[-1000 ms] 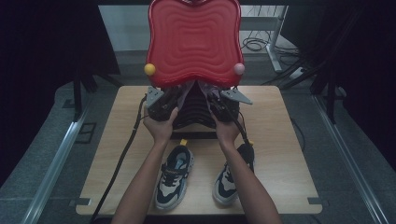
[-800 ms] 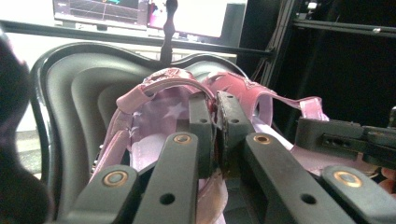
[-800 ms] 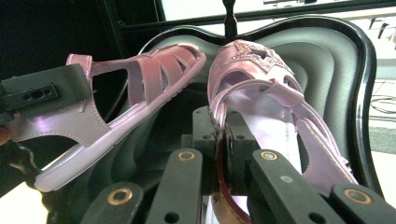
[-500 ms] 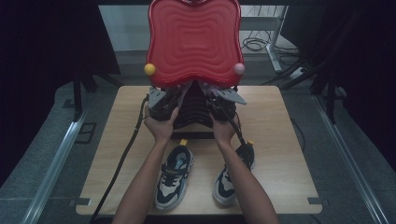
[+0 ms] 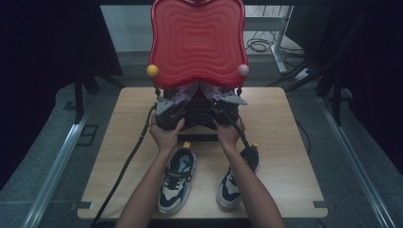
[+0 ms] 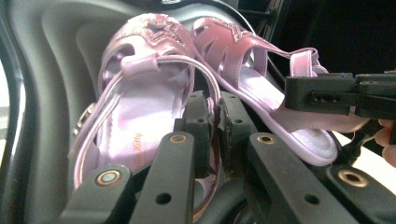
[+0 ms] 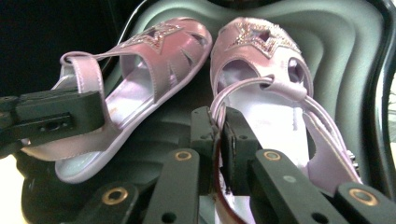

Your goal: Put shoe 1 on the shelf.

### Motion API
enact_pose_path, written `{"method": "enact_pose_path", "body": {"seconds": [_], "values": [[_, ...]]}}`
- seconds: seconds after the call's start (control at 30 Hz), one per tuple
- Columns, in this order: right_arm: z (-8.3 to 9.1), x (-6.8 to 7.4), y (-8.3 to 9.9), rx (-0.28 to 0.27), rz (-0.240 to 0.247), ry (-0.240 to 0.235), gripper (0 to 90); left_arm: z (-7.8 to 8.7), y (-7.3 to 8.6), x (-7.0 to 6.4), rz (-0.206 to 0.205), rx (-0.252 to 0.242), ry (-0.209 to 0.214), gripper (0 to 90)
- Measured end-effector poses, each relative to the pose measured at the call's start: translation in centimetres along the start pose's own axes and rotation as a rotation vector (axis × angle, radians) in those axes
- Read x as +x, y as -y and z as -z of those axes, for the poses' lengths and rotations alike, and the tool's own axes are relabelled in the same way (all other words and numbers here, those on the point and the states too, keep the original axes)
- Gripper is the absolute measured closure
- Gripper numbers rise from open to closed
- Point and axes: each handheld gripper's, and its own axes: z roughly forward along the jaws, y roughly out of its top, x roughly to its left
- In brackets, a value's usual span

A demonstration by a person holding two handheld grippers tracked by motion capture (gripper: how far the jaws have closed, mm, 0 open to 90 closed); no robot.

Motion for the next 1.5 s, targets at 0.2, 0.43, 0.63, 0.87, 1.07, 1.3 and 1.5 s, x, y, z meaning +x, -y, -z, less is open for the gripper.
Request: {"method": "enact_pose_path", "body": {"seconds": [0.2,0.43,0.63,0.87,1.07,1.3,1.5], "values": [[0.3,-0.3,-0.1,0.020,-0.009,-0.021,76.1,0.0,0.0,0.4,0.023,0.040,0.028,77.6],[0.7,-0.4,-0.3,0.032,-0.034,-0.047,69.1,0.3,-0.1,0.3,0.030,0.061,0.021,70.7],[1.3,-0.5,-0.4,0.045,-0.034,-0.048,62.9,0.9,-0.6,0.2,0.040,0.067,0.019,67.5],[2.4,-0.6,-0.5,0.044,-0.038,-0.058,60.1,1.6,-1.1,0.3,0.049,0.083,0.036,64.7],[3.4,-0.5,-0.5,0.051,-0.042,-0.084,58.6,2.4,-1.6,0.3,0.046,0.100,0.043,63.5],[4.6,-0.5,-0.5,0.053,-0.049,-0.116,58.0,3.6,-2.0,0.2,0.034,0.116,0.059,61.3],[5.7,-0.4,-0.3,0.067,-0.022,-0.135,57.3,4.7,-2.0,0.0,0.012,0.143,0.076,59.2]]}}
